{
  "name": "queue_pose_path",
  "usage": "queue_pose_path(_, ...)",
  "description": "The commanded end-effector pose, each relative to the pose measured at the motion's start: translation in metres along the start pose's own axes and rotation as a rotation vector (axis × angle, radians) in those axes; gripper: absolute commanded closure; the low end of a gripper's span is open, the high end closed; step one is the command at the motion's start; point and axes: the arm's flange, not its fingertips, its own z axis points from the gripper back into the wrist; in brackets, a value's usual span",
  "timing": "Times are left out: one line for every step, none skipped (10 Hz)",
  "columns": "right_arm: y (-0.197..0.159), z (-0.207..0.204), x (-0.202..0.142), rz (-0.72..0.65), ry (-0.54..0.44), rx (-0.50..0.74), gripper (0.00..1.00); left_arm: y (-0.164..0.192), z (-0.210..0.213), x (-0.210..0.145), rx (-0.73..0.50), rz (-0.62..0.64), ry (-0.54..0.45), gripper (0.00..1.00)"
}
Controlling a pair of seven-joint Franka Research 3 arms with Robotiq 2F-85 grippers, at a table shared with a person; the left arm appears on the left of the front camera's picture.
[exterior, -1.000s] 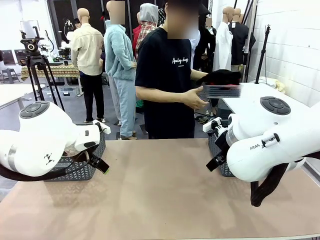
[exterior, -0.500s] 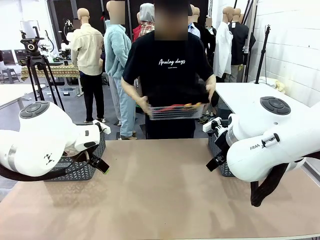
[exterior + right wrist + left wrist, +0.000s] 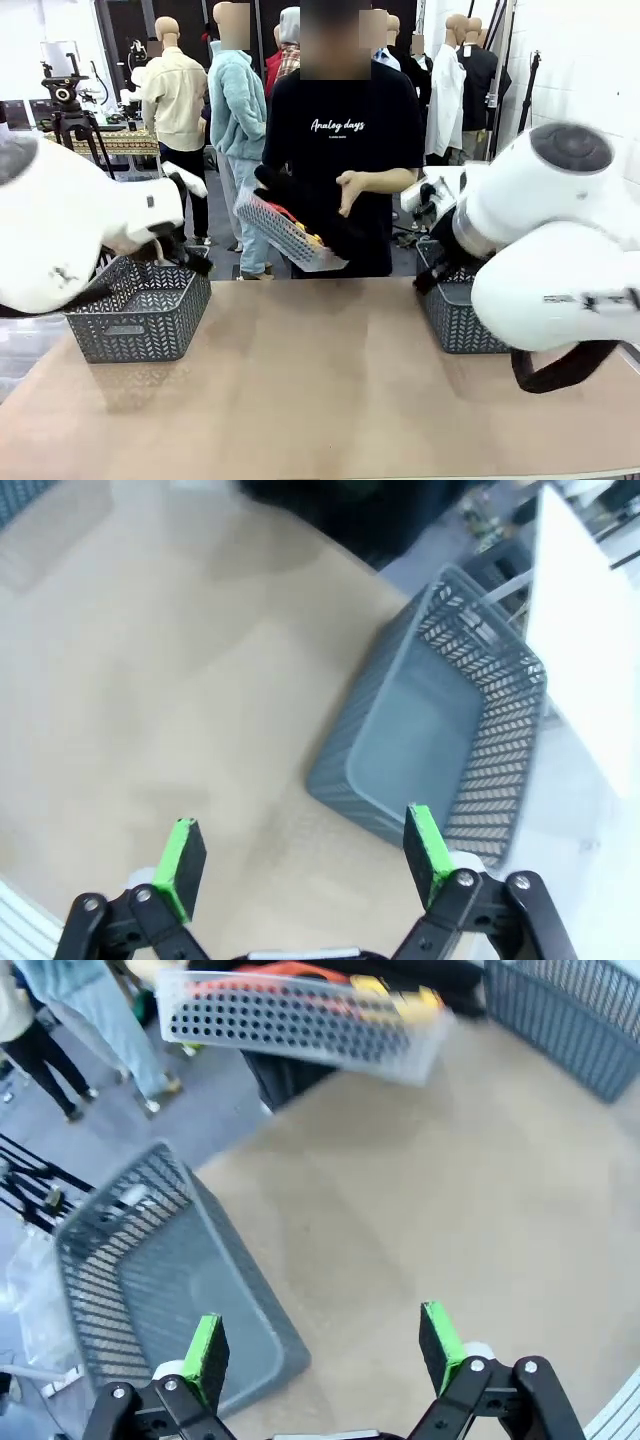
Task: Sort the tops and bottoms.
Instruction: Lift clothes from the center of the table with your left hand.
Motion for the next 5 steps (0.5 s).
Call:
queue_pose_path(0.02,0.035,-0.055,-0.048,-0.01,-0.033,0.0,-0.011,0.068,-0.073,0.069,0.019,0.024,0.0)
queue_pose_path(0.025,0.044,-0.097,-0.118,-0.026,-0.028,0.0,0.001,0.077,-0.055,0.08,0.015,0.057,0.0)
queue_pose_path(0.027,0.052,-0.131,-0.181,-0.036,-0.019,0.0,0.007,0.086,-0.049,0.07,0.025,0.059,0.0)
queue_pose_path(-0.013,0.084,-0.156,-0.271,-0.071,0.034,0.0,0.018,0.102,-0.044,0.075,0.04,0.04,0.0)
queue_pose_path(-0.037,0.104,-0.169,-0.319,-0.089,0.059,0.0,0.027,0.116,-0.04,0.13,0.075,0.014,0.0)
